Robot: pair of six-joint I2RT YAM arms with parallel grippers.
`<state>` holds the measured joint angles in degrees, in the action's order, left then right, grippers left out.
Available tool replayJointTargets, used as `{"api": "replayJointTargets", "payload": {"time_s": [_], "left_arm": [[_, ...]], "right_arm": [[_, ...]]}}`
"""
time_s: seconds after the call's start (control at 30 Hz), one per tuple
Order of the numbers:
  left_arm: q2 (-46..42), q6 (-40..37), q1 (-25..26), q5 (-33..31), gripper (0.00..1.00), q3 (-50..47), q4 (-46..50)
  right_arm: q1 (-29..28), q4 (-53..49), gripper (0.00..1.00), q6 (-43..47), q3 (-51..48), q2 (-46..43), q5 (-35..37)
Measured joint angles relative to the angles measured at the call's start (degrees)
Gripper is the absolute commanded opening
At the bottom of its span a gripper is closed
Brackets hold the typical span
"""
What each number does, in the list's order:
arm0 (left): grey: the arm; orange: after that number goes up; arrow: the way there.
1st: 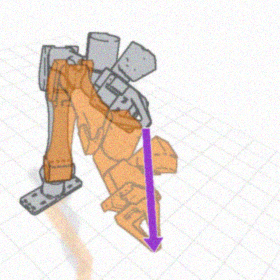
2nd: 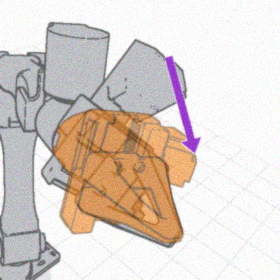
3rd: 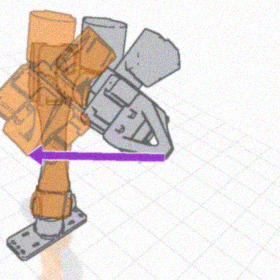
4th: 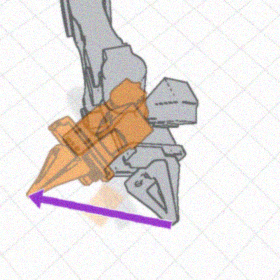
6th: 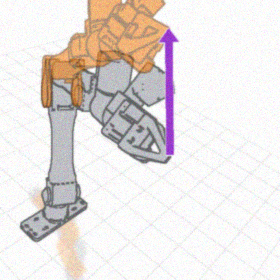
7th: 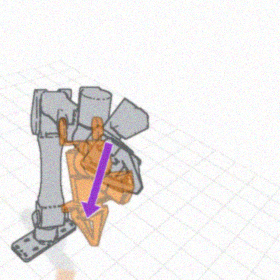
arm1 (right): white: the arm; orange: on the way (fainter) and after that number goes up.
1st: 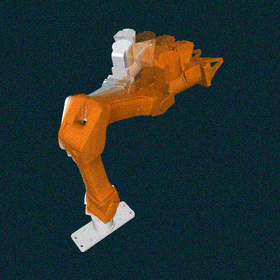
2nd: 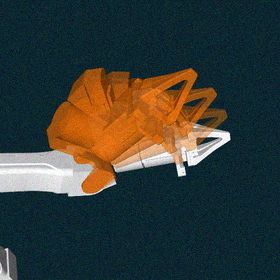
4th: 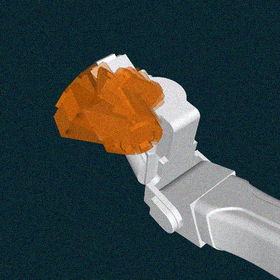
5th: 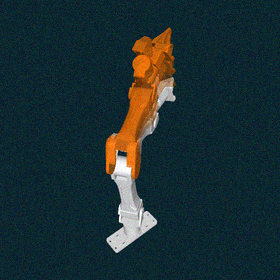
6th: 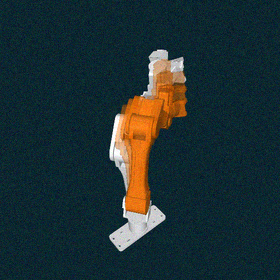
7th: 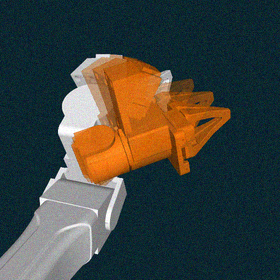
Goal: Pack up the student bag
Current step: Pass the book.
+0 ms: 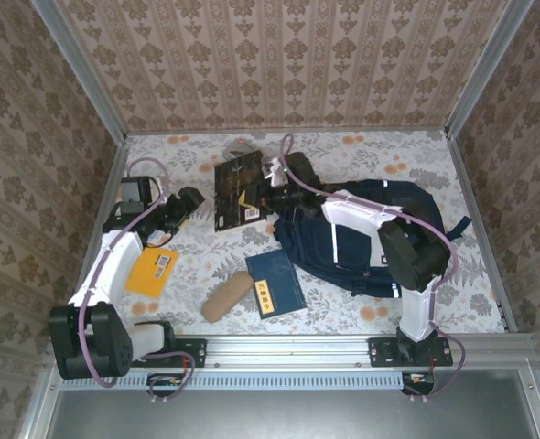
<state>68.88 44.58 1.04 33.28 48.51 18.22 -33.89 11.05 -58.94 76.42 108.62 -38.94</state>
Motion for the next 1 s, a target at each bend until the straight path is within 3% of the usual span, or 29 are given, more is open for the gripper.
{"api": "replayJointTargets", "payload": {"time_s": [0.23,0.47,0.6,0.73,0.8,0.87,0.93,1.0], "left_arm": [[0.2,10.3,0.0,9.1,0.82,-0.9,-14.1],[3.4,17.5,1.4,13.7,0.72,-0.9,-25.4],[5.1,21.4,2.7,15.7,0.53,-1.3,-31.3],[5.2,25.4,3.0,16.7,0.14,-2.4,-36.7],[5.1,26.6,3.0,17.0,0.00,-2.5,-38.6],[4.9,27.0,3.1,16.9,0.00,-2.5,-38.5],[4.6,26.9,3.1,16.9,0.00,-2.5,-37.4],[4.2,26.3,3.2,17.1,0.00,-2.5,-35.8]], "right_arm": [[1.0,7.6,0.00,-5.8,-0.4,-3.5,-5.3],[0.1,12.4,0.00,-10.0,-0.6,-3.5,-8.2],[0.0,14.6,0.00,-11.6,-1.0,-3.5,-8.6],[0.0,15.6,0.00,-12.0,-1.7,-3.6,-8.7],[0.2,15.5,0.13,-12.0,-2.2,-3.6,-8.5],[0.4,14.9,0.18,-11.3,-2.6,-3.7,-8.4],[0.3,12.7,0.36,-9.7,-2.7,-4.2,-8.0],[0.4,8.5,0.37,-6.5,-2.8,-5.6,-7.1]]}}
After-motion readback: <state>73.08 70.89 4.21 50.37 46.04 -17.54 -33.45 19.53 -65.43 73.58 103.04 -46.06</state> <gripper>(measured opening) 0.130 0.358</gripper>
